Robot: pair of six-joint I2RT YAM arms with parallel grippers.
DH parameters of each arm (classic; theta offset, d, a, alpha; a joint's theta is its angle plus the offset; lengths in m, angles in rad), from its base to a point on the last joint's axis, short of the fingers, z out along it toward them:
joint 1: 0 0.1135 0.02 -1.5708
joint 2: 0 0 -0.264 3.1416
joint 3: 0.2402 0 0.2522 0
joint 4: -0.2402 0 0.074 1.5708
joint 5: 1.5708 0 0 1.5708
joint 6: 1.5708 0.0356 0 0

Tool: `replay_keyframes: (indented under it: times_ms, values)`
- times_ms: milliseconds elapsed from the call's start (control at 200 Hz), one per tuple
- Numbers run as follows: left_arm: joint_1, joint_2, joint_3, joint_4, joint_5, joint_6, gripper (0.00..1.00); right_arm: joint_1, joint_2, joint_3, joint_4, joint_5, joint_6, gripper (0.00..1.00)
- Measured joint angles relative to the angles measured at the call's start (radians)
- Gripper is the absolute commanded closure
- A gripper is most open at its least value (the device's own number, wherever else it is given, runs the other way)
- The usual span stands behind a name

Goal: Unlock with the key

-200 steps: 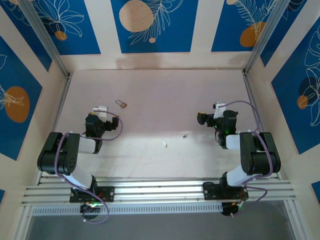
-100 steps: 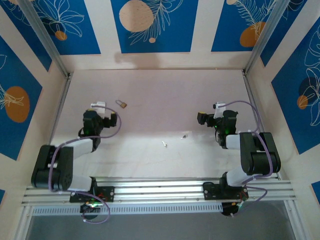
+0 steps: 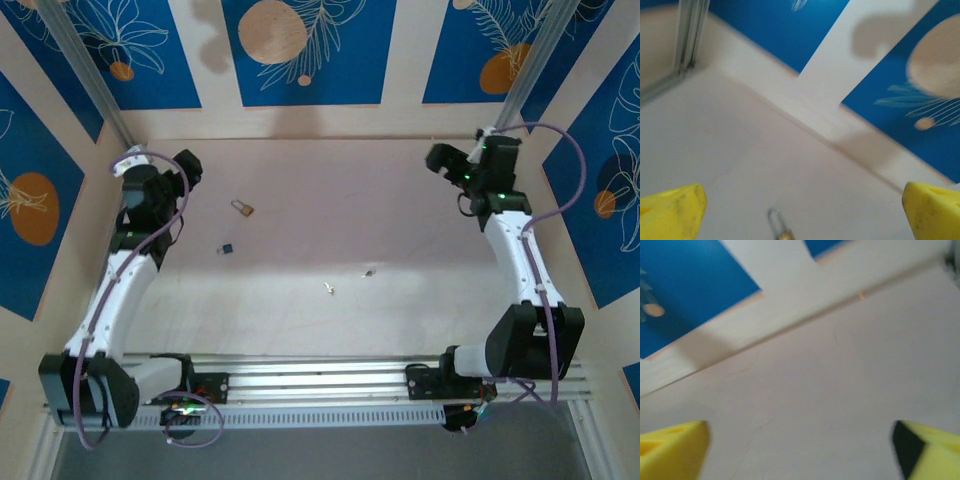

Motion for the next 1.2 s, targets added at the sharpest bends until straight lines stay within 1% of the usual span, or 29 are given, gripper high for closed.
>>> replay_keyframes:
  times_ms: [60,120,230,375,490,580,645,735,855,950,1055,1085,1145,1195]
  values:
    - [-0.003,0.105,0.074,-0.082,0.015,-0.05,0.01,-0.051,0.038,-0.031,-0.046,-0.04,0.053,0.13]
    - [-0.01,0.197,0.149,-0.166,0.035,-0.091,0.01,-0.055,0.065,-0.069,-0.097,-0.068,0.082,0.11]
    - [-0.044,0.394,0.366,-0.372,0.054,-0.164,0.0,0.0,0.08,-0.122,-0.163,-0.111,0.12,0.1]
    - [-0.142,0.661,0.71,-0.611,0.056,-0.289,0.0,0.075,0.08,-0.129,-0.179,-0.14,0.134,0.08]
    - [-0.199,0.879,0.986,-0.822,0.067,-0.407,0.0,0.094,0.079,-0.13,-0.186,-0.149,0.14,0.07]
    - [-0.227,1.017,1.135,-0.965,0.078,-0.491,0.0,0.094,0.063,-0.149,-0.183,-0.153,0.14,0.07]
    - [-0.233,1.078,1.171,-1.035,0.085,-0.534,0.0,0.093,0.043,-0.172,-0.185,-0.155,0.14,0.07]
    - [-0.232,1.122,1.175,-1.107,0.088,-0.58,0.0,0.09,0.029,-0.193,-0.185,-0.162,0.14,0.07]
    - [-0.228,1.149,1.176,-1.151,0.089,-0.607,0.02,0.087,0.028,-0.197,-0.185,-0.171,0.14,0.08]
    - [-0.224,1.162,1.183,-1.154,0.09,-0.612,0.07,0.082,0.028,-0.197,-0.184,-0.176,0.14,0.08]
    - [-0.214,1.178,1.192,-1.145,0.097,-0.617,0.15,0.082,0.032,-0.197,-0.184,-0.185,0.14,0.09]
    - [-0.21,1.185,1.193,-1.141,0.1,-0.617,0.15,0.082,0.034,-0.197,-0.184,-0.188,0.14,0.09]
    - [-0.2,1.201,1.194,-1.135,0.108,-0.617,0.19,0.082,0.039,-0.197,-0.187,-0.189,0.14,0.09]
    - [-0.192,1.215,1.194,-1.128,0.11,-0.616,0.2,0.082,0.041,-0.197,-0.189,-0.189,0.139,0.09]
